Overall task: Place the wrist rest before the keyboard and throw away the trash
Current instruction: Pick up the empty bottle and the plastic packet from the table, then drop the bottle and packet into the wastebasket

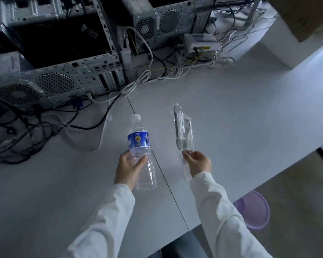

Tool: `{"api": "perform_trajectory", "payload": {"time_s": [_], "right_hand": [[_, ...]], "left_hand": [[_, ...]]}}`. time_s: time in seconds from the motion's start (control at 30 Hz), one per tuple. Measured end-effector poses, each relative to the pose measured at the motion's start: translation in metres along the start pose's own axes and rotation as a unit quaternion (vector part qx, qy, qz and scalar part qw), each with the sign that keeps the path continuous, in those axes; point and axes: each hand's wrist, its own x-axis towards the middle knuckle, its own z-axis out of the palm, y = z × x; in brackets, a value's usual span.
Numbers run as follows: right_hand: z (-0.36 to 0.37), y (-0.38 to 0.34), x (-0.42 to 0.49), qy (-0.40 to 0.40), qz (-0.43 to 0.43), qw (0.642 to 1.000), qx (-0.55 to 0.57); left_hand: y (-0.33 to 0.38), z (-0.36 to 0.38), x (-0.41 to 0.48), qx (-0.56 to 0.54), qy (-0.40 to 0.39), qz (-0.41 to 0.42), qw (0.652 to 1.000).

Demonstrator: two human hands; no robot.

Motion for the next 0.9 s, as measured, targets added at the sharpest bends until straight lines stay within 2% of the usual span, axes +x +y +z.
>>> {"api": "perform_trajectory", "payload": {"time_s": [0.3,0.43,0.57,0.9], "right_hand": [[-0.068,0.048,-0.033,0.102,0.044,0.988,0.105],[-0.112,0.078,-0.041,0.157,0.065,0.970,0.175],[-0.163,0.112,-0.044,0.207,0.080,0.935,0.277],[-0.330,0.245,-0.021,0.299,0.133,0.882,0.341]], "left_hand": [[-0.002,0.058,-0.039,0.055,-0.116,0.039,0.991],[-0.003,0.101,-0.065,0.095,-0.169,0.057,0.979],[-0.007,0.157,-0.096,0.131,-0.219,0.082,0.963],[-0.051,0.353,-0.195,0.184,-0.326,0.088,0.923]]}}
